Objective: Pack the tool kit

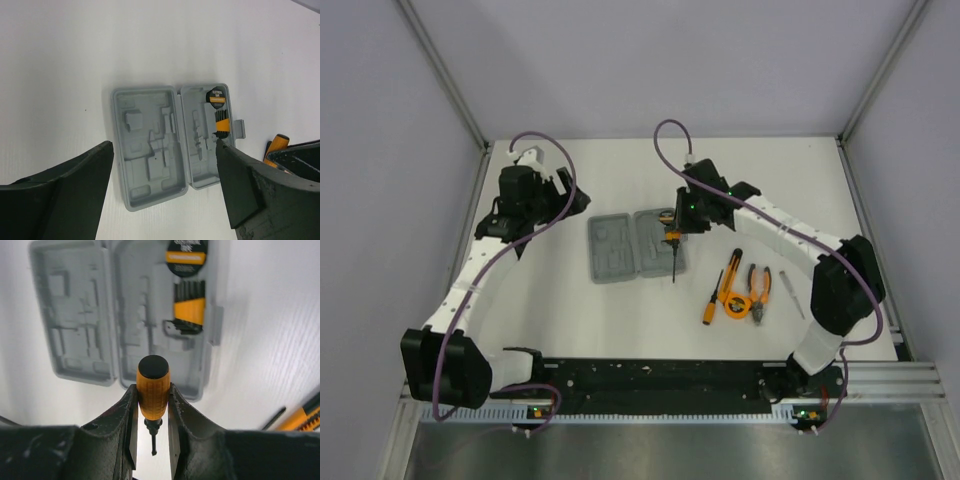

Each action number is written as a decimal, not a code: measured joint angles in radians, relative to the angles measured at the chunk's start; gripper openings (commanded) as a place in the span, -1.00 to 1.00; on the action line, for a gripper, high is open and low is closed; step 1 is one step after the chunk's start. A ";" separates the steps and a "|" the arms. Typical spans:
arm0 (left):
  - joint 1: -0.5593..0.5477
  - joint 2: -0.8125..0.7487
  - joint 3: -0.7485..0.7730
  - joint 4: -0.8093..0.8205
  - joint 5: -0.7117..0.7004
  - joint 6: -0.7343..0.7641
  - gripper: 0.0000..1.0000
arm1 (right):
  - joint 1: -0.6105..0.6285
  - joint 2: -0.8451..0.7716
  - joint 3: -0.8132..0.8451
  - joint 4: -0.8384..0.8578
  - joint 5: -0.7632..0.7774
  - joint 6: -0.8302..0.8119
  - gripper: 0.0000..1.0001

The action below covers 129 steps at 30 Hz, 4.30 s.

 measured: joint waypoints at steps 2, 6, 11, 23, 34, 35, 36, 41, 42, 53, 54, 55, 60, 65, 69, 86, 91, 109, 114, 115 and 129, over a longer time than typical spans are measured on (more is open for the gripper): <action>0.000 0.004 0.000 -0.001 0.008 -0.001 0.72 | 0.007 0.019 0.052 0.015 -0.023 -0.031 -0.90; 0.000 0.011 -0.002 -0.014 0.014 -0.005 0.70 | 0.020 0.095 0.149 0.071 -0.080 -0.092 -0.90; 0.003 0.032 -0.002 -0.034 0.049 -0.020 0.67 | 0.032 0.171 0.200 0.114 -0.140 -0.120 -0.90; 0.004 0.115 0.010 -0.069 0.161 -0.042 0.61 | 0.043 0.262 0.283 0.132 -0.206 -0.153 -0.90; 0.006 0.157 0.021 -0.131 0.132 -0.035 0.64 | 0.100 0.453 0.421 0.200 -0.238 -0.106 -0.90; 0.006 0.164 0.020 -0.131 0.132 -0.038 0.65 | 0.105 0.471 0.433 0.203 -0.238 -0.101 -0.91; 0.006 0.168 0.019 -0.131 0.133 -0.039 0.65 | 0.107 0.484 0.442 0.202 -0.235 -0.098 -0.90; 0.006 0.187 0.007 -0.120 0.175 -0.052 0.65 | 0.111 0.546 0.509 0.202 -0.220 -0.085 -0.90; 0.006 0.187 0.002 -0.116 0.185 -0.053 0.65 | 0.111 0.552 0.518 0.200 -0.215 -0.083 -0.90; 0.006 0.187 -0.007 -0.085 0.227 -0.054 0.57 | 0.111 0.615 0.559 0.198 -0.179 -0.083 -0.89; 0.006 0.187 -0.007 -0.082 0.227 -0.054 0.57 | 0.111 0.621 0.565 0.195 -0.175 -0.083 -0.88; 0.006 0.187 -0.007 -0.082 0.228 -0.054 0.56 | 0.111 0.628 0.571 0.195 -0.171 -0.084 -0.86; 0.006 0.187 -0.007 -0.082 0.227 -0.053 0.55 | 0.111 0.654 0.578 0.200 -0.154 -0.083 -0.84; 0.006 0.187 -0.007 -0.082 0.227 -0.053 0.54 | 0.111 0.670 0.584 0.201 -0.146 -0.056 -0.84; 0.006 0.187 -0.007 -0.082 0.227 -0.053 0.54 | 0.111 0.670 0.591 0.195 -0.134 -0.037 -0.86; 0.006 0.206 -0.008 -0.129 0.115 -0.056 0.50 | 0.062 0.670 0.623 0.127 -0.227 0.092 -0.89; 0.006 0.211 -0.016 -0.138 0.106 -0.056 0.50 | 0.061 0.673 0.634 0.121 -0.243 0.117 -0.88; 0.006 0.225 -0.018 -0.139 0.113 -0.056 0.47 | 0.098 0.731 0.683 0.122 -0.161 0.120 -0.79; 0.006 0.227 -0.019 -0.138 0.114 -0.056 0.47 | 0.110 0.735 0.687 0.124 -0.126 0.108 -0.61; 0.006 0.228 -0.019 -0.138 0.114 -0.056 0.47 | 0.112 0.735 0.687 0.124 -0.119 0.106 -0.56; 0.006 0.231 -0.019 -0.138 0.115 -0.062 0.47 | 0.130 0.727 0.687 0.121 -0.004 0.058 -0.12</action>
